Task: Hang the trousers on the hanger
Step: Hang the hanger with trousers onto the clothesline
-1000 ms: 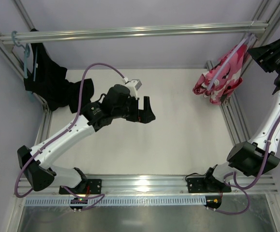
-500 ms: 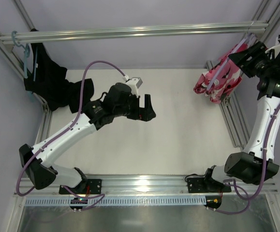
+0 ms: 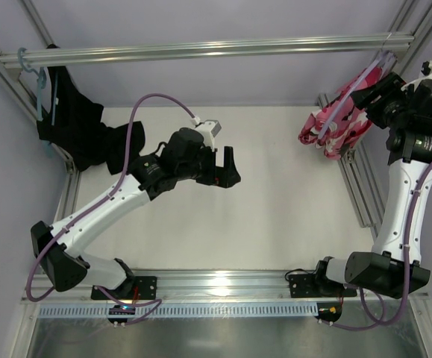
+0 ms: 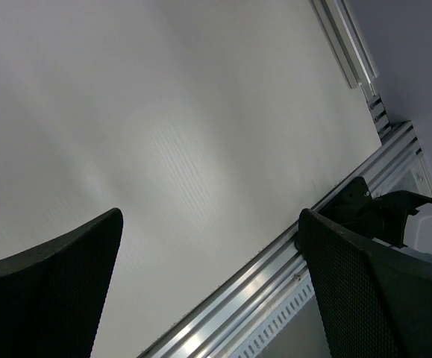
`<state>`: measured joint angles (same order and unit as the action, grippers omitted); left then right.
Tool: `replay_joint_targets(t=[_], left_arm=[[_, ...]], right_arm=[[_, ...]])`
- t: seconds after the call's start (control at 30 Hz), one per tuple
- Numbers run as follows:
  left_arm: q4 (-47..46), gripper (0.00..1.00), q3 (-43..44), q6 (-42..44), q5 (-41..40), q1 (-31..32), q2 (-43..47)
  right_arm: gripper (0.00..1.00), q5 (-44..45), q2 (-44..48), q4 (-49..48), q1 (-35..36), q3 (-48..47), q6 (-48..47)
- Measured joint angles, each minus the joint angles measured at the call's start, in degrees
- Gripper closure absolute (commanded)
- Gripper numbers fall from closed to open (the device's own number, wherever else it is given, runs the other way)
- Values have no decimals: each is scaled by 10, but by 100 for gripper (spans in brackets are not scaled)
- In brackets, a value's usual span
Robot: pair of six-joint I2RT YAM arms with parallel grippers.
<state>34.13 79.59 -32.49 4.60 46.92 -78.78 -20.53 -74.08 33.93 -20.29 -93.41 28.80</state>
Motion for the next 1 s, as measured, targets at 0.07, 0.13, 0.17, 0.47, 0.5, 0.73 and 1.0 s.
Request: replay_joint_targets(t=[0.07, 0.13, 0.17, 0.47, 0.5, 0.73, 1.0], left_arm=[[0, 0, 0, 1, 0, 0, 0], [9, 0, 4, 7, -9, 0, 0], [20, 0, 11, 12, -21, 0, 0], [78, 0, 69, 38, -136, -8, 105], [79, 0, 69, 43, -142, -8, 131], [78, 0, 32, 51, -163, -8, 285], [80, 0, -92, -5, -175, -8, 426]], right_arm=[[32, 5, 5, 5, 0, 1, -1], [18, 11, 13, 18, 0, 3, -3], [9, 13, 17, 29, 0, 3, -6], [0, 26, 128, 216, 7, -32, -59], [0, 20, 150, 226, 9, -27, -63], [0, -18, 338, 259, 66, 56, -68], [0, -60, 445, 263, 94, 177, -55]])
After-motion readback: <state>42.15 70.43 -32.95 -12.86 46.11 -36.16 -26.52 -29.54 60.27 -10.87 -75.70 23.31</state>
